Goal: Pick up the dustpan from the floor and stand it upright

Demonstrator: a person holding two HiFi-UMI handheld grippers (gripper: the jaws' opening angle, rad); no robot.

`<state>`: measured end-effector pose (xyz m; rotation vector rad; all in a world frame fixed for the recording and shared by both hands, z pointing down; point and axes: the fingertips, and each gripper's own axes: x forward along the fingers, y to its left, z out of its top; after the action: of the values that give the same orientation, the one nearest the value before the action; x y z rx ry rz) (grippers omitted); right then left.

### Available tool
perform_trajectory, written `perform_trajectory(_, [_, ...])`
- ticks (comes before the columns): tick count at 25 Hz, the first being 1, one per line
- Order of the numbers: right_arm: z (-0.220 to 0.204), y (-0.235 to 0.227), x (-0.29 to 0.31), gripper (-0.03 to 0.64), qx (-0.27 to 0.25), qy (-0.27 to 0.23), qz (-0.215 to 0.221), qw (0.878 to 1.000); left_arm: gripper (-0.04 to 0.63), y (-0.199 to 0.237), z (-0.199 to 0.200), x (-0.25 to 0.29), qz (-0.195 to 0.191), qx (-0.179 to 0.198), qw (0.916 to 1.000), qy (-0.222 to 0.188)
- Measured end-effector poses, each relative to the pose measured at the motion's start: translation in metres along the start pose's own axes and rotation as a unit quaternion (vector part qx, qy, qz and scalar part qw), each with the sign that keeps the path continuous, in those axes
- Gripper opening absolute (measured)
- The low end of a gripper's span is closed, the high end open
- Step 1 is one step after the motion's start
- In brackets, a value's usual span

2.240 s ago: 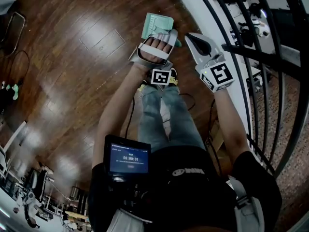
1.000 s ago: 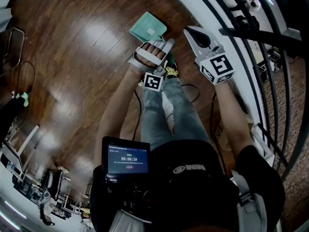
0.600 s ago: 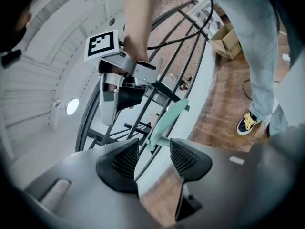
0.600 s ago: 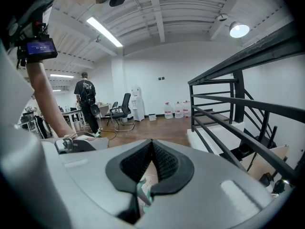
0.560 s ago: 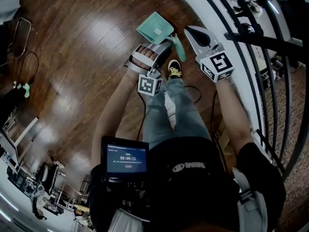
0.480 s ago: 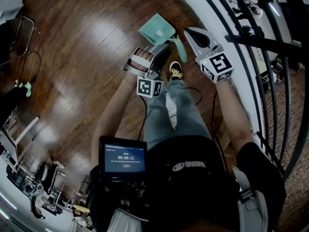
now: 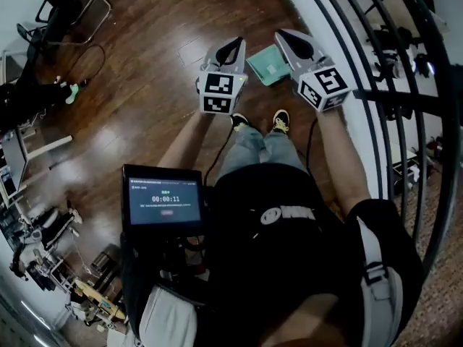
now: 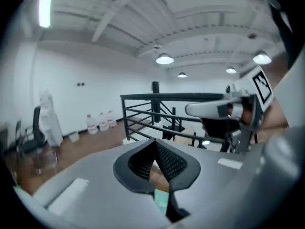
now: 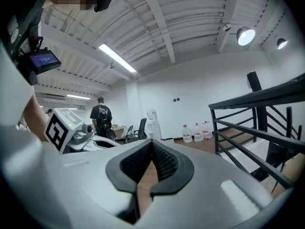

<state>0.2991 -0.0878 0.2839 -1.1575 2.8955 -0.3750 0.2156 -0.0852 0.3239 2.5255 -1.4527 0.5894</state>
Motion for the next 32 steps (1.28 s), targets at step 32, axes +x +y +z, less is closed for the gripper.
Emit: perform_trajectory(32, [0.06, 0.116, 0.08, 0.002, -0.041, 0.051, 0.08, 0.995, 0.02, 0.1, 0.057, -0.096, 0.067, -0.161, 0.9833, -0.051])
